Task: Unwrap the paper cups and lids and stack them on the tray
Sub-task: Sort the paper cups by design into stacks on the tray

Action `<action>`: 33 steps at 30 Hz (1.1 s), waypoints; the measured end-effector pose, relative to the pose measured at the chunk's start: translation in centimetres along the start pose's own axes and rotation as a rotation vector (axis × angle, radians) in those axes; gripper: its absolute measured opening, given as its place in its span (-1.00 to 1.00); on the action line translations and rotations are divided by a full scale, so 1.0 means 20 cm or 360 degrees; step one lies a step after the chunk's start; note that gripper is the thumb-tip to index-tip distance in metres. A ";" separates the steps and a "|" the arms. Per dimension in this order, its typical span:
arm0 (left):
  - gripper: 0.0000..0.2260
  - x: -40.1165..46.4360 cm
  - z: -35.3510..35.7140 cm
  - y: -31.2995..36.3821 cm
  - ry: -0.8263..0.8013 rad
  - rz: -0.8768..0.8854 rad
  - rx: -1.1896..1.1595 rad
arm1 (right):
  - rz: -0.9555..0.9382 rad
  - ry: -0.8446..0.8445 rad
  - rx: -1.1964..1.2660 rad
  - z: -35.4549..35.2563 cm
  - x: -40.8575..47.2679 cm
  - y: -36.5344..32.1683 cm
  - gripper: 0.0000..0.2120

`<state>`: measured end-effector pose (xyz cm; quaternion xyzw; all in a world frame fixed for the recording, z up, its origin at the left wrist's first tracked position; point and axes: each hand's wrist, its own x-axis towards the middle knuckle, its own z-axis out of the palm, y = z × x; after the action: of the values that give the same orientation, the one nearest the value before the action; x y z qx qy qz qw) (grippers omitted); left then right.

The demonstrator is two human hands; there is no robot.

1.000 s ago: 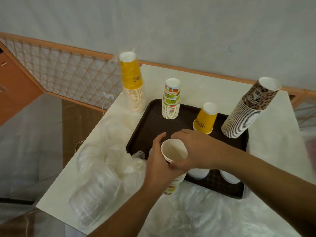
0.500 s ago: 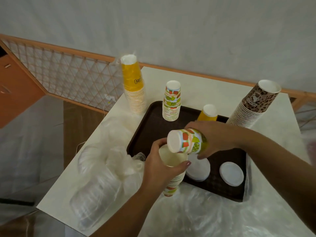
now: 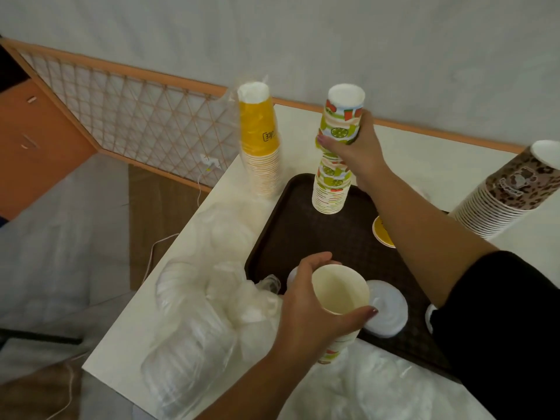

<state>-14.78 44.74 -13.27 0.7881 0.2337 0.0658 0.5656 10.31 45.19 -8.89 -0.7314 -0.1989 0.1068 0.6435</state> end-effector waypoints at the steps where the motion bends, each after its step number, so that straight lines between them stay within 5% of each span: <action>1: -0.27 0.00 0.00 0.00 -0.0006 0.0007 0.0003 | -0.0028 0.0029 -0.0036 0.01 0.01 0.02 -0.33; 8: -0.23 -0.01 0.00 0.00 -0.0036 0.0029 0.0024 | -0.0535 0.0026 -0.0842 0.01 0.05 0.08 -0.34; 14: -0.21 -0.02 0.01 0.01 -0.0064 0.0055 0.0027 | -0.0724 0.0218 -0.0996 -0.02 0.04 0.03 -0.10; 17: -0.22 -0.02 0.01 0.02 -0.0088 0.0067 0.0049 | -0.0811 0.0264 -0.0989 -0.02 0.07 -0.02 -0.19; 21: -0.23 -0.02 0.01 0.01 -0.0097 0.0067 0.0061 | -0.0630 0.0018 -0.1450 -0.03 0.09 0.06 -0.48; 25: -0.18 -0.01 0.01 0.01 -0.0059 0.0097 0.0031 | -0.0383 -0.0171 -0.1718 -0.05 0.00 0.11 -0.42; 29: -0.19 0.00 0.02 0.02 -0.0031 0.0133 0.0047 | -0.0462 -0.0213 -0.1331 -0.07 -0.20 -0.07 -0.38; 33: -0.17 0.00 0.03 0.01 0.0044 0.0094 0.0008 | -0.0219 -0.0858 -0.1422 -0.16 -0.53 -0.26 -0.46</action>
<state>-14.37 44.09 -13.26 0.7951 0.2183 0.0929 0.5582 1.40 38.27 -4.26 -0.8662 -0.4313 0.1534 0.2005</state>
